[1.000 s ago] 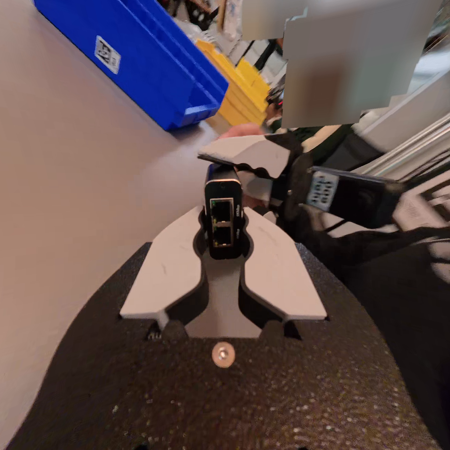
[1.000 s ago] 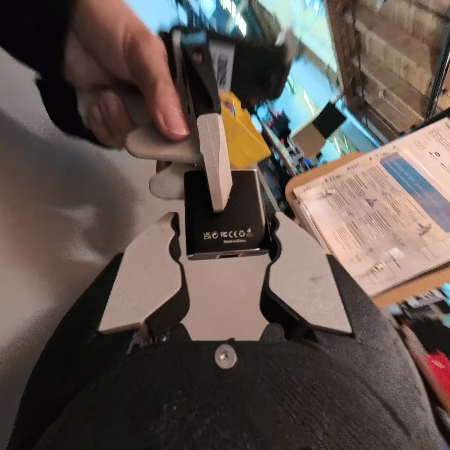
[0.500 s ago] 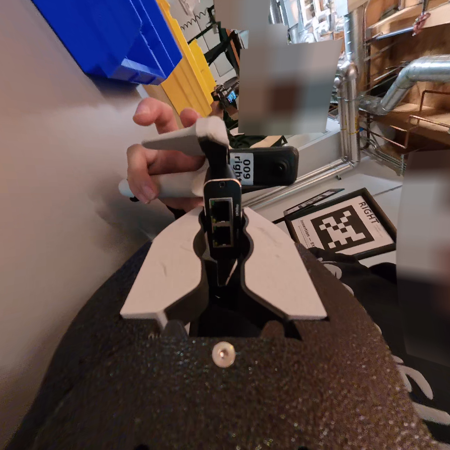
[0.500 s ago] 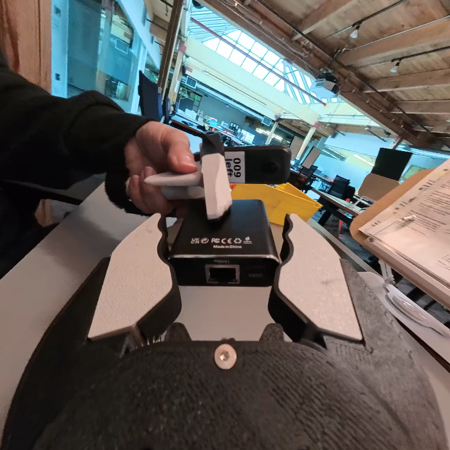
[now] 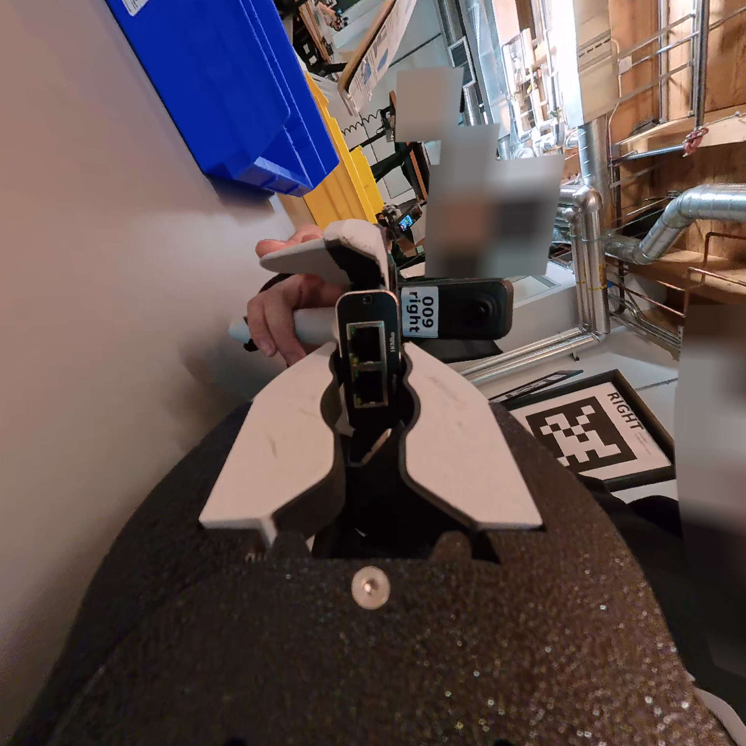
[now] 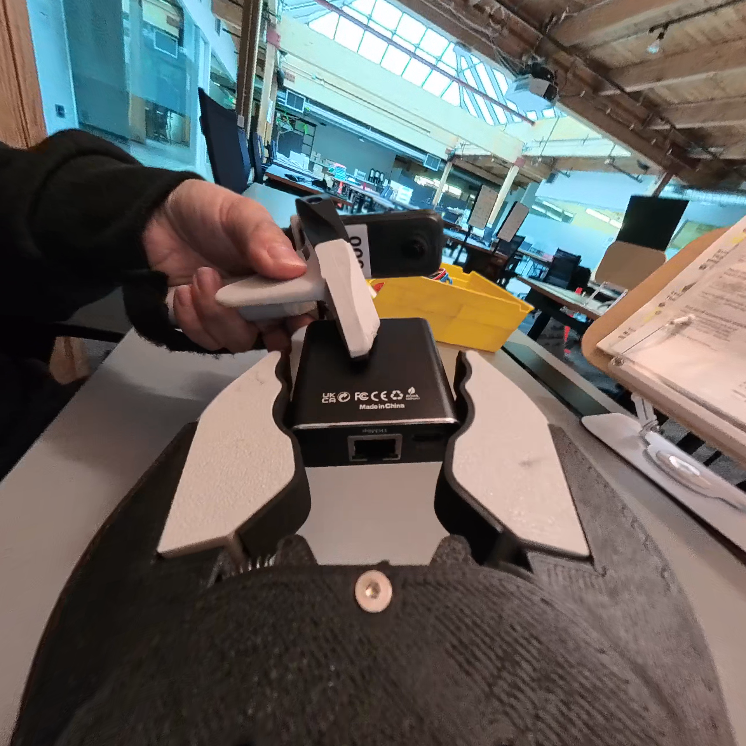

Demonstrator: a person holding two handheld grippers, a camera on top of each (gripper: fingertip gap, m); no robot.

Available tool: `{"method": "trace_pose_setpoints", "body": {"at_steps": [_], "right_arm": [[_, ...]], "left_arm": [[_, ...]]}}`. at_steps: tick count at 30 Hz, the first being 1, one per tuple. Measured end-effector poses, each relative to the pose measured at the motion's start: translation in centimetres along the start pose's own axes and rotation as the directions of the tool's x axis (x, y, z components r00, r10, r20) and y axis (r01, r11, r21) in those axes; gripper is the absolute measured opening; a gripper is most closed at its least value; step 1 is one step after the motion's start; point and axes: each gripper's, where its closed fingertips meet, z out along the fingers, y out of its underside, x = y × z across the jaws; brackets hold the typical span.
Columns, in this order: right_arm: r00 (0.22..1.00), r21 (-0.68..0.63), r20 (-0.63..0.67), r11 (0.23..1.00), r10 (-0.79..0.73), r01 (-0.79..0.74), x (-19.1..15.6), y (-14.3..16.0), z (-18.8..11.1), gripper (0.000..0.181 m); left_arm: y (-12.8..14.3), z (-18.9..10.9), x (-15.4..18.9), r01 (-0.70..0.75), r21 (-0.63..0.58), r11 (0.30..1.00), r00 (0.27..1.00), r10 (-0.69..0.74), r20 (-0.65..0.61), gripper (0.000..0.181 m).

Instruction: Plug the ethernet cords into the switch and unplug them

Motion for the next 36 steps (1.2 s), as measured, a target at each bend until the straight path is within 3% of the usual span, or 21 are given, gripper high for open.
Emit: {"method": "trace_pose_setpoints", "body": {"at_steps": [3,6,8,10,13,16,19,21,23,26,30,32,36], "right_arm": [[0.993,-0.007,0.012,0.993,0.117,-0.117,0.1,-0.3,0.0,0.077],[0.979,0.036,0.017,0.979,0.201,-0.202,0.6,-0.6,-0.2,0.077],[0.967,0.07,0.003,0.964,0.257,-0.256,1.4,-0.8,-0.8,0.077],[0.955,0.088,-0.013,0.951,0.297,-0.295,2.3,-0.5,-1.6,0.077],[0.943,0.073,-0.053,0.943,0.328,-0.324,3.3,0.6,-2.7,0.077],[0.942,0.058,-0.056,0.943,0.331,-0.328,3.4,1.1,-2.9,0.076],[0.948,0.009,-0.073,0.951,0.309,-0.31,3.3,2.0,-2.6,0.076],[0.95,-0.007,-0.068,0.952,0.305,-0.306,3.1,2.3,-2.4,0.076],[0.949,-0.014,-0.069,0.951,0.307,-0.309,3.2,2.5,-2.3,0.076],[0.945,0.002,-0.064,0.947,0.321,-0.322,3.3,2.3,-2.5,0.076],[0.944,0.018,-0.056,0.946,0.324,-0.324,3.3,2.1,-2.7,0.076],[0.944,0.019,-0.052,0.946,0.325,-0.325,3.3,2.1,-2.7,0.076],[0.945,0.006,-0.043,0.946,0.325,-0.325,3.1,2.2,-2.6,0.076]], "left_arm": [[-0.4,0.0,0.4,-0.03,0.02,0.999,1.0,0.03,0.002,0.027],[-1.0,-0.2,0.3,-0.19,0.025,0.982,0.978,0.187,0.091,0.034],[-2.1,-1.2,0.4,-0.362,0.026,0.932,0.918,0.352,0.184,0.037],[-3.6,-3.2,0.5,-0.545,0.008,0.838,0.798,0.516,0.312,0.037],[-6.7,-8.5,-0.4,-0.758,-0.158,0.633,0.477,0.702,0.529,0.044],[-11.0,-16.2,-1.8,-0.792,-0.472,0.389,0.024,0.791,0.612,0.052],[-14.9,-25.4,-3.9,-0.545,-0.805,0.233,-0.326,0.826,0.46,0.052],[-17.5,-31.8,-5.0,-0.299,-0.94,0.162,-0.488,0.821,0.296,0.053],[-19.5,-36.3,-5.9,-0.134,-0.985,0.105,-0.555,0.816,0.163,0.054],[-21.1,-39.3,-8.1,-0.026,-1.0,0.007,-0.589,0.808,0.021,0.054],[-21.5,-38.7,-10.5,0.203,-0.922,-0.33,-0.672,0.638,-0.376,0.049],[-21.3,-38.3,-11.7,0.272,-0.87,-0.411,-0.657,0.581,-0.48,0.048],[-20.9,-38.3,-13.5,0.317,-0.81,-0.493,-0.592,0.565,-0.575,0.039]]}}
